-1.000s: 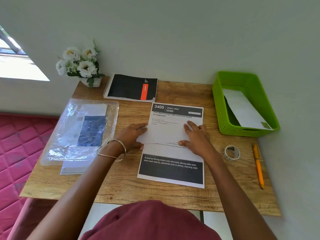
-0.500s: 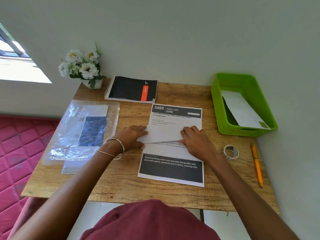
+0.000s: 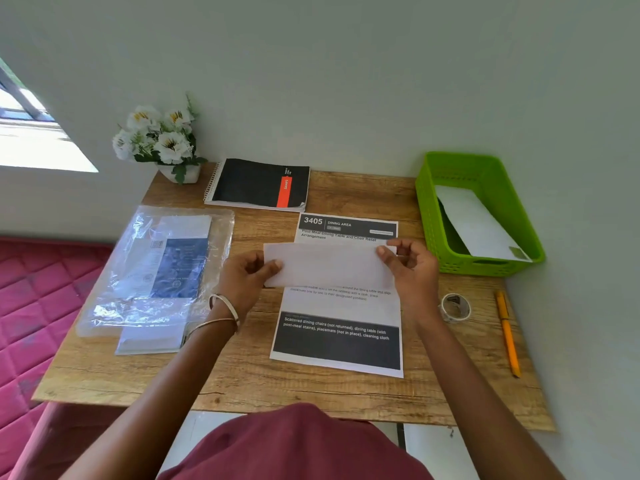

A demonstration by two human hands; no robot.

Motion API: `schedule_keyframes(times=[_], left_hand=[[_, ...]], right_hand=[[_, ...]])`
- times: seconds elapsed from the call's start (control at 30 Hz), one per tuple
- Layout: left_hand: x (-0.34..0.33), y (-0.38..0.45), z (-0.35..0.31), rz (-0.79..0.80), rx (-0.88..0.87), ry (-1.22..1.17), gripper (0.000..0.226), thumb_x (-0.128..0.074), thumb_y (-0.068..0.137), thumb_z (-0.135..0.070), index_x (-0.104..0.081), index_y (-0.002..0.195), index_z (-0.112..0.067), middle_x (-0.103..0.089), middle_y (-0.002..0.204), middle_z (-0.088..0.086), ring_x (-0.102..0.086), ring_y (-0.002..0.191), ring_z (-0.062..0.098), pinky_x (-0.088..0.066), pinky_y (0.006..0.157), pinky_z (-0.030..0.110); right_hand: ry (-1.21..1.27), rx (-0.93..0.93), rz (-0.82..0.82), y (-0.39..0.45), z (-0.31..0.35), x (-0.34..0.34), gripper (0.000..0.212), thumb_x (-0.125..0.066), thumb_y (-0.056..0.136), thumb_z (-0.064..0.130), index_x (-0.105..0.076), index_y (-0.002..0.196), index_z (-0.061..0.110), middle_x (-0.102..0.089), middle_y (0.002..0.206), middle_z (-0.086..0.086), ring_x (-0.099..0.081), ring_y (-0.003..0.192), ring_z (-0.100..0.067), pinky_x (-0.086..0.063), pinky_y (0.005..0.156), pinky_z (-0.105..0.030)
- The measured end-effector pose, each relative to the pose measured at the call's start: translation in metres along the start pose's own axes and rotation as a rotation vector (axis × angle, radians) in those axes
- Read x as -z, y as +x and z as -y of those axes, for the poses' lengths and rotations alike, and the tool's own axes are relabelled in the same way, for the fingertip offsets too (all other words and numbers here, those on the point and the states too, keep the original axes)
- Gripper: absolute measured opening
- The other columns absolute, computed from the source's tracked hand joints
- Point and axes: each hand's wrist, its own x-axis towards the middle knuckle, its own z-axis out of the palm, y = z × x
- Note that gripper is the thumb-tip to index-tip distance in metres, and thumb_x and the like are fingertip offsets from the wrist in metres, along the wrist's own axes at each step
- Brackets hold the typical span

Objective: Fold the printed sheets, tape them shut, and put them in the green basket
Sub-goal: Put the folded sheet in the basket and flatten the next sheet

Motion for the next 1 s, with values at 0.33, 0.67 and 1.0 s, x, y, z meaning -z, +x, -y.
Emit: schedule_keyframes(times=[0.33,0.67,1.0], left_hand=[[-0.023,-0.006,0.014,-0.061,-0.1,0.567,0.055,-0.072,0.079,-0.014,-0.049,0.129,-0.019,-0.056,0.111,0.002,-0.055,0.094,0.017,-0.044,0.08,0.024],[-0.026,-0.014,0.041,0.082,-0.374,1.171,0.037,-0.055,0.091,-0.028,-0.056,0.127,-0.022,-0.046,0.139,-0.001,-0.037,0.129,0.027,-0.03,0.101,0.046],[-0.031,-0.026,0.048,0.072,-0.294,1.069,0.049,-0.05,0.094,-0.028,-0.039,0.141,-0.019,-0.034,0.15,-0.002,-0.026,0.139,0.023,-0.021,0.114,0.04]], right_hand=[[-0.297,-0.082,-0.012,-0.004,-0.027,0.002,0.031,-0.072,0.078,-0.002,-0.061,0.104,0.012,-0.059,0.076,0.0,-0.057,0.07,-0.013,-0.047,0.064,-0.022],[-1.02,0.402,0.21,-0.027,-0.046,-0.015,0.029,-0.067,0.084,0.02,-0.066,0.111,0.011,-0.057,0.12,-0.012,-0.047,0.112,-0.033,-0.038,0.084,-0.045],[-0.963,0.277,0.282,-0.03,-0.049,0.005,0.03,-0.06,0.091,0.019,-0.063,0.12,0.011,-0.056,0.129,-0.007,-0.042,0.12,-0.028,-0.031,0.091,-0.04]])
